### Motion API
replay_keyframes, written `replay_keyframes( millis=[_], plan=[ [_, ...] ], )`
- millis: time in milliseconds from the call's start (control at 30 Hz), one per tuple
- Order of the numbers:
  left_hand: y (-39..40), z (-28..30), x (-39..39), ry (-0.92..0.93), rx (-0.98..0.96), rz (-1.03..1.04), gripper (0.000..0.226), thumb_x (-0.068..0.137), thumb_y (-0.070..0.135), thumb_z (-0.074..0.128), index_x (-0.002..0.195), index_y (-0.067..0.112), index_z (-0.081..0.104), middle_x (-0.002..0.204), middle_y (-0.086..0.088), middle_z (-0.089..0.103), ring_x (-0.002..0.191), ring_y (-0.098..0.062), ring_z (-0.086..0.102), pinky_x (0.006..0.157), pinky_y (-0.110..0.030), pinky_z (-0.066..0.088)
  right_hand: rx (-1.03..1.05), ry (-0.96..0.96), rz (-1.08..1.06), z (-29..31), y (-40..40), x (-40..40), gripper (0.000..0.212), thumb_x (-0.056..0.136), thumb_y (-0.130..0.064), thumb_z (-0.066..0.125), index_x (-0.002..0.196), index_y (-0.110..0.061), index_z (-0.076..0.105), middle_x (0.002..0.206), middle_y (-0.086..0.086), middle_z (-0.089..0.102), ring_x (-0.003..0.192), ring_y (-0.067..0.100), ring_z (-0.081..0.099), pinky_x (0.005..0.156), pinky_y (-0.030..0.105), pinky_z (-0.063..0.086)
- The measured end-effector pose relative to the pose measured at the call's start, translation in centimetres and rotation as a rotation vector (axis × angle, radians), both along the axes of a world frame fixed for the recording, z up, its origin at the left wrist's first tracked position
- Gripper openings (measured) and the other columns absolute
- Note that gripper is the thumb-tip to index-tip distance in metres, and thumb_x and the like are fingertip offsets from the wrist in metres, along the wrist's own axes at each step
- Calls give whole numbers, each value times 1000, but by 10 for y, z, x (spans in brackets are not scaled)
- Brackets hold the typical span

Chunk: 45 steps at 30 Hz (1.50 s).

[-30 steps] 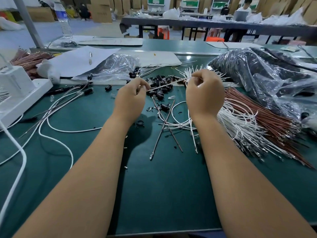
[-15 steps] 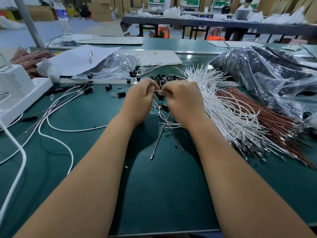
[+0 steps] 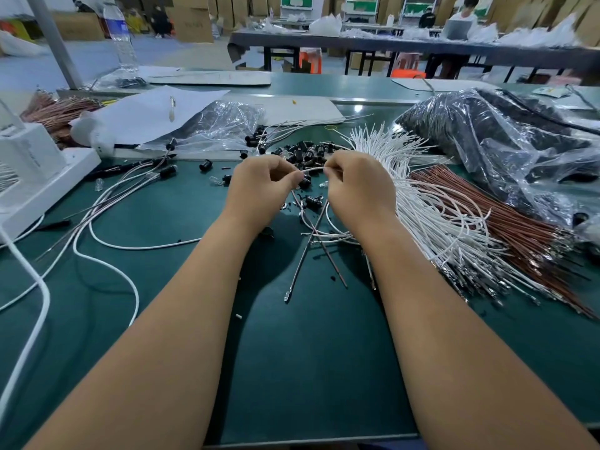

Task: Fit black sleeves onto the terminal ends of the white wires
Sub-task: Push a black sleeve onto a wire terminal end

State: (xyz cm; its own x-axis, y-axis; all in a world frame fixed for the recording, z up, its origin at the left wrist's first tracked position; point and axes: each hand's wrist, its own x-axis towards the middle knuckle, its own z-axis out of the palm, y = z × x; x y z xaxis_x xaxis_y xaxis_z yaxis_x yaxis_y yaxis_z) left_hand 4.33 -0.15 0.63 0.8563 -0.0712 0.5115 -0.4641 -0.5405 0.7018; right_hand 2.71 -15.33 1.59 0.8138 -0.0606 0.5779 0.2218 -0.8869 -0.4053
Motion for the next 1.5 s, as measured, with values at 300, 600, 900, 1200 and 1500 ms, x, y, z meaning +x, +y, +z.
replay_keyframes(
  millis=[300,600,900,1200,1500],
  plan=[
    [-13,-8,0,77,510,-79,26,87,26,63,113,27,69,117,7,65,120,-21,44,103,-35,35,129,40,-33,0,-3,1,17,96,-18,52,106,-22,65,92,0,69,80,21,59,61,27,37],
    [-9,-1,-2,-21,-18,-23,21,81,12,74,101,11,69,90,-3,64,80,-11,56,78,-22,47,166,13,-7,-1,-1,2,14,95,-28,55,97,-24,68,75,-3,63,74,22,59,60,30,46],
    [-2,2,3,262,-678,-113,13,94,5,57,97,14,65,80,1,70,68,-3,66,69,-16,54,144,1,130,-4,6,0,11,92,-22,60,96,-23,70,63,-13,52,67,15,54,59,25,38],
    [-1,3,5,356,-988,-168,10,93,0,56,90,9,61,75,-3,72,71,-11,70,71,-21,56,154,-24,137,-3,7,-3,11,90,-19,59,88,-22,69,55,-12,49,53,7,48,51,22,34],
    [-4,1,3,369,-931,-239,10,92,-1,57,95,7,61,76,-1,74,77,-14,72,72,-22,56,147,-24,123,-3,8,-3,11,89,-21,58,89,-23,69,60,-11,53,61,14,52,55,25,39]
  ],
)
